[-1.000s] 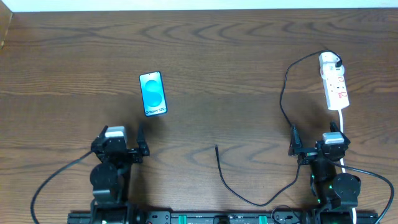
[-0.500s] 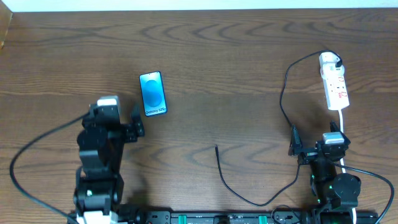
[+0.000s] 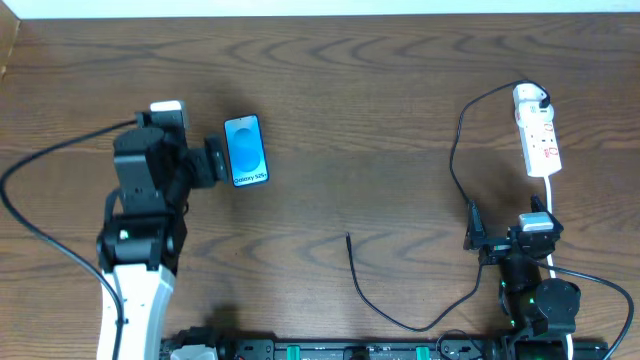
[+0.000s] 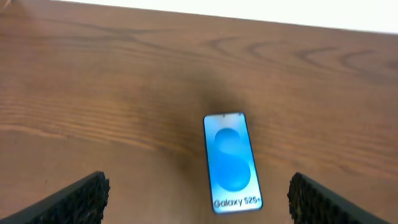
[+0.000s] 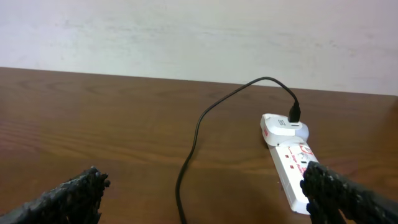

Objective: Plug charger to phone and switch on socket
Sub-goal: 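Move the left gripper forward over the Galaxy S25+ phone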

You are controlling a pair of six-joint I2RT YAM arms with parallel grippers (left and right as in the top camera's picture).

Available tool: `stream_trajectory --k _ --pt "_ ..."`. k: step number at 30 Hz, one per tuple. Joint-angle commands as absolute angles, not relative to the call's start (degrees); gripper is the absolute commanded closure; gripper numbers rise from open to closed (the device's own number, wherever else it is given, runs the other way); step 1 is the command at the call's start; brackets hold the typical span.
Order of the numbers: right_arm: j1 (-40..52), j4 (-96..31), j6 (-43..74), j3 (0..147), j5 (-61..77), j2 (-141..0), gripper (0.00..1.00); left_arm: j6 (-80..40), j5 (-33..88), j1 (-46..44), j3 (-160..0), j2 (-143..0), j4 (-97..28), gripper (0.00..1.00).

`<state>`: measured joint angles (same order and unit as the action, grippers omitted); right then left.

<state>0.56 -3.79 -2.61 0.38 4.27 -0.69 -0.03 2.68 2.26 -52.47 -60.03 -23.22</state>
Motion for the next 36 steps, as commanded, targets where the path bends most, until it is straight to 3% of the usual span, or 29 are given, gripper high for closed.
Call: stream_trajectory --k 1,13,36 --pt "0.8 -4.0 -3.3 0.3 4.6 -0.3 0.01 -1.9 2.2 2.4 -57.4 -62.8 -24.0 0.08" --pt "0.8 -4.0 -3.3 0.3 4.6 -0.3 0.01 -7.8 2.2 2.4 -71.3 -75.6 -37.0 0.08" --pt "0.8 -4.0 -3.3 0.3 4.6 -0.3 0.01 -9.1 2.2 1.9 -72.8 -78.0 -41.0 0.08"
